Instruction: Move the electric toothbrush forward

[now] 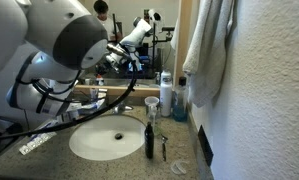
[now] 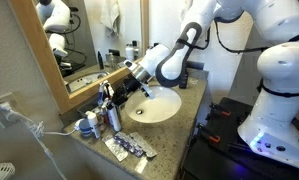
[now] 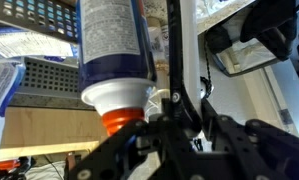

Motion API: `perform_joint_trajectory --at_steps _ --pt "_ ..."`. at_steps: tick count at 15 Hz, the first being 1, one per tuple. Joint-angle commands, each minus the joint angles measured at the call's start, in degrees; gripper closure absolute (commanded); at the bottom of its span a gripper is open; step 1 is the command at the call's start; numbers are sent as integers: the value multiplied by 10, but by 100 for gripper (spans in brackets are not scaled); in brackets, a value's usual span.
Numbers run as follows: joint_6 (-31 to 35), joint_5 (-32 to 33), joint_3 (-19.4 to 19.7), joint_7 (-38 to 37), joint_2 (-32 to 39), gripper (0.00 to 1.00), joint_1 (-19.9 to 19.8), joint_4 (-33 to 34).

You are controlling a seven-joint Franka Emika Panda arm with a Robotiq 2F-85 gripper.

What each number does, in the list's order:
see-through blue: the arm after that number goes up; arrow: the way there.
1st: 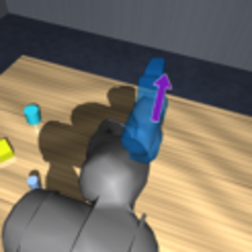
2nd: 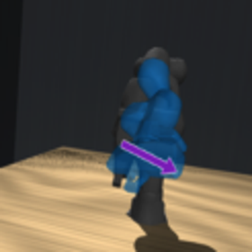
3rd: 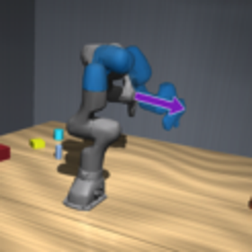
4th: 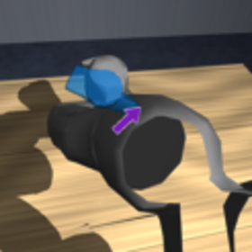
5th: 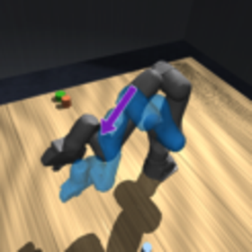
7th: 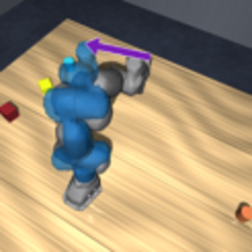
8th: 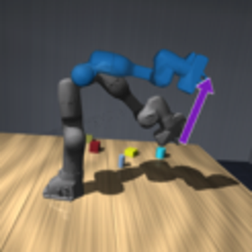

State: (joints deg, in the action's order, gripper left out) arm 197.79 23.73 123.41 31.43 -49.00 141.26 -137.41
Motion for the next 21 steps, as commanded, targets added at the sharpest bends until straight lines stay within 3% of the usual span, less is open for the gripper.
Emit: perform_joint_trajectory --at_steps 1,12,13,14,19,21 --pt "2 10 -6 20 6 90 -10 0" --pt "2 18 -14 38 -5 87 -21 -1" --pt "2 19 -14 37 -4 61 -21 -1" --pt "2 19 -14 37 -4 42 -21 -1" --pt "2 21 -16 37 -3 6 -23 -1" --pt "2 21 -16 37 -2 0 -23 -1"
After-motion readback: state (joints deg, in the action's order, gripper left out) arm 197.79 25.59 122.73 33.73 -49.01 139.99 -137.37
